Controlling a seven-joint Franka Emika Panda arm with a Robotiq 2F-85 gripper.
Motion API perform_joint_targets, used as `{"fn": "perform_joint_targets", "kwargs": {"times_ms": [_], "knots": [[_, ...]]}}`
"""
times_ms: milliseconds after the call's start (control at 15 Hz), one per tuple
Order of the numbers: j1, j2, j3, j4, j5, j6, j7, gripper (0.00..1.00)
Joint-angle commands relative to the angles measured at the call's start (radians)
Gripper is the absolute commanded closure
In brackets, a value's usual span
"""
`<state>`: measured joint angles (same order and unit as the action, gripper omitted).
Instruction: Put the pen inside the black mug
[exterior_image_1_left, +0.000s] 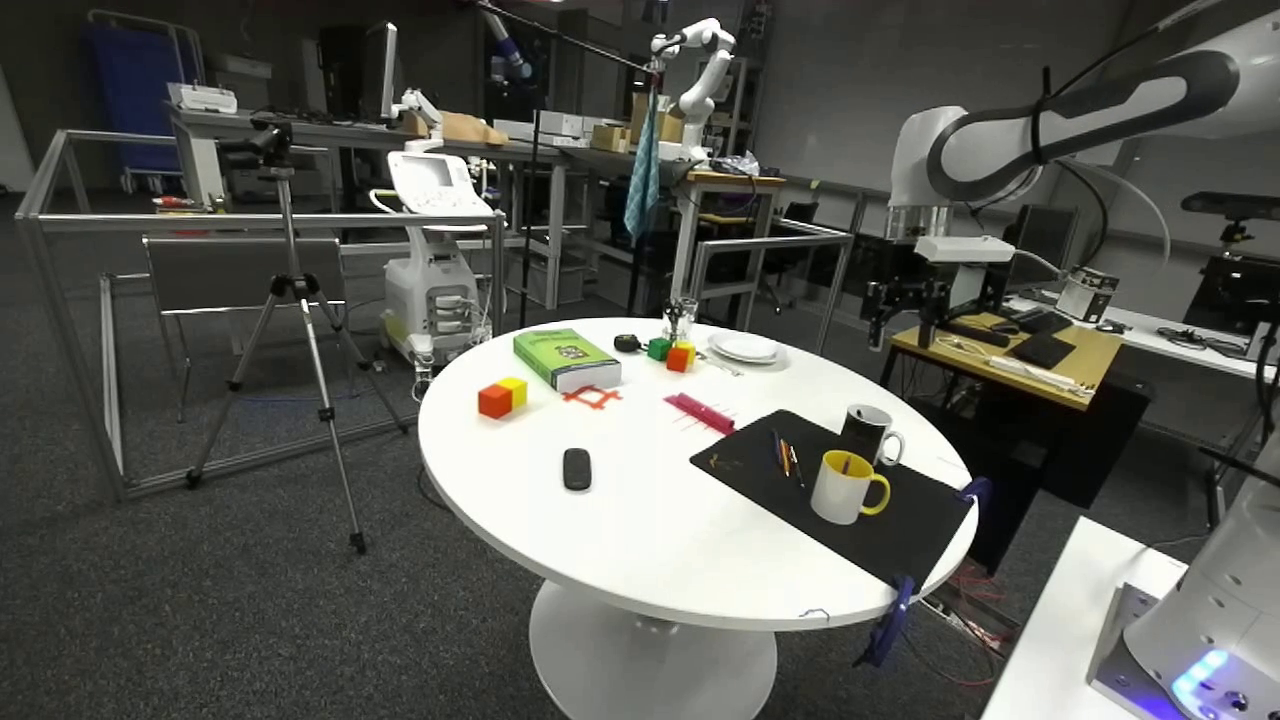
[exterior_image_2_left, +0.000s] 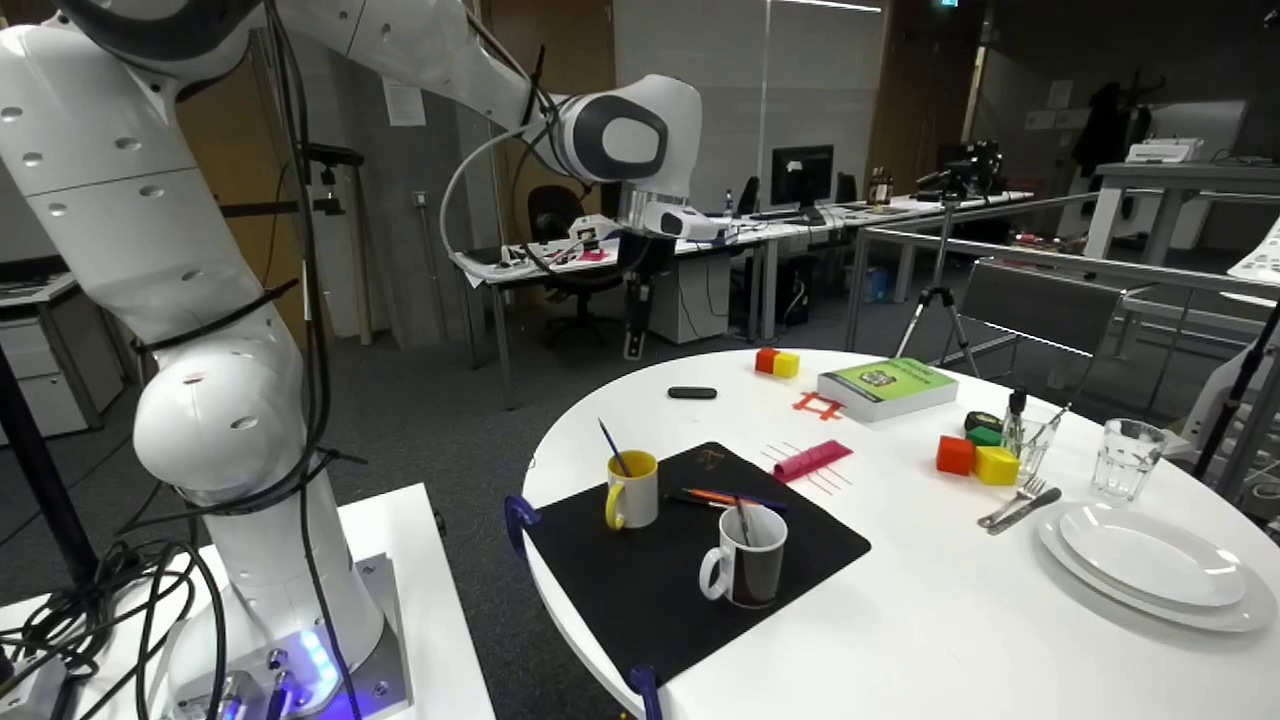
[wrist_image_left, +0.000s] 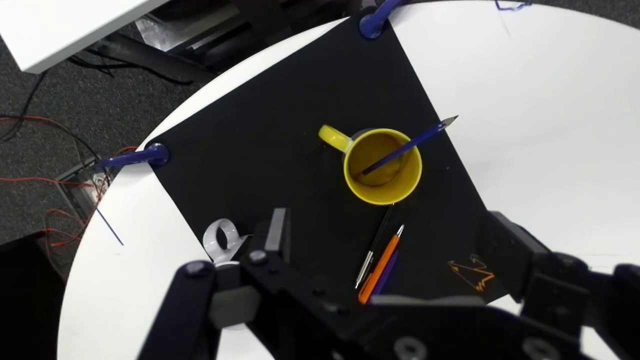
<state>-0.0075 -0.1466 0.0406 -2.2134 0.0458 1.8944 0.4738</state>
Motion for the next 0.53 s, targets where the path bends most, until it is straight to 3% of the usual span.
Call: {"fn": "perform_joint_targets", "kwargs": {"times_ms": [0, 467], "knots": [[-0.028, 0.029, -0.031, -0.01, 0.026, 0.064, 0.02, 0.0], [-0.058, 0.101, -0.082, -0.012, 0.016, 0.209, 0.095, 0.0]]}}
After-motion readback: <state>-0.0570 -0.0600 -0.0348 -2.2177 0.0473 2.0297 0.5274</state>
